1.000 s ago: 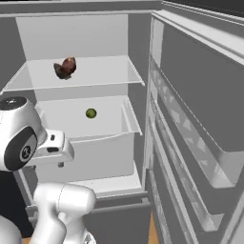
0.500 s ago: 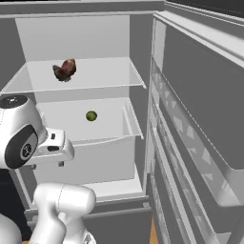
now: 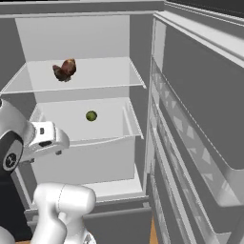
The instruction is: Place one lime and one steak in each tupperware on the nearby counter, to pack two identical lunches.
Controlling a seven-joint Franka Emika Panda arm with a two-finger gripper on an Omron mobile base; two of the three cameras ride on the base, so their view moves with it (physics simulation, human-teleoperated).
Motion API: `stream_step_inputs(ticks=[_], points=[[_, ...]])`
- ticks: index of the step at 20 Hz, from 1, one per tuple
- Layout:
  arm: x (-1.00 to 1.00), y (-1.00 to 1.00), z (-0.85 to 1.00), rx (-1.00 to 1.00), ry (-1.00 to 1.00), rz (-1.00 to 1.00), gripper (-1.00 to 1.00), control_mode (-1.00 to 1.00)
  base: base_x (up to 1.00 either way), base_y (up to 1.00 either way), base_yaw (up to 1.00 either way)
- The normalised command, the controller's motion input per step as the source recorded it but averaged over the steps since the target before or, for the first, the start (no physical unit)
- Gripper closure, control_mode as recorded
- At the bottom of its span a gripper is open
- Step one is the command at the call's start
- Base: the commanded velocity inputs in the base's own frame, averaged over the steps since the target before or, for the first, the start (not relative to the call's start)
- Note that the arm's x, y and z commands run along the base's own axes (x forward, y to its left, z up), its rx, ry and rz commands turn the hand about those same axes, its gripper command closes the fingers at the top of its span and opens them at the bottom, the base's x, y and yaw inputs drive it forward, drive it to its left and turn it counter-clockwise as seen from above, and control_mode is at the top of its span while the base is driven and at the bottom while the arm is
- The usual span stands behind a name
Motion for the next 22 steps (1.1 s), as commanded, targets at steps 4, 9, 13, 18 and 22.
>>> stream_step_inputs(ticks=[4,9,13,18,22], points=[[0.87,-0.17,0.31,-0.02,-0.19,0.03,-1.0,-1.0,0.0,0.0,0.0],[1.0,-0.33,0.03,0.17,-0.12,0.0,-1.0,-1.0,0.0,0.0,0.0],[1.0,-0.07,-0.02,0.19,-0.13,0.0,-1.0,-1.0,0.0,0.0,0.0],[0.99,0.07,-0.01,0.11,-0.01,-0.04,-1.0,-1.0,0.0,0.0,0.0],[0.69,0.24,-0.16,0.0,0.0,-0.04,-1.0,-1.0,0.0,0.0,0.0]])
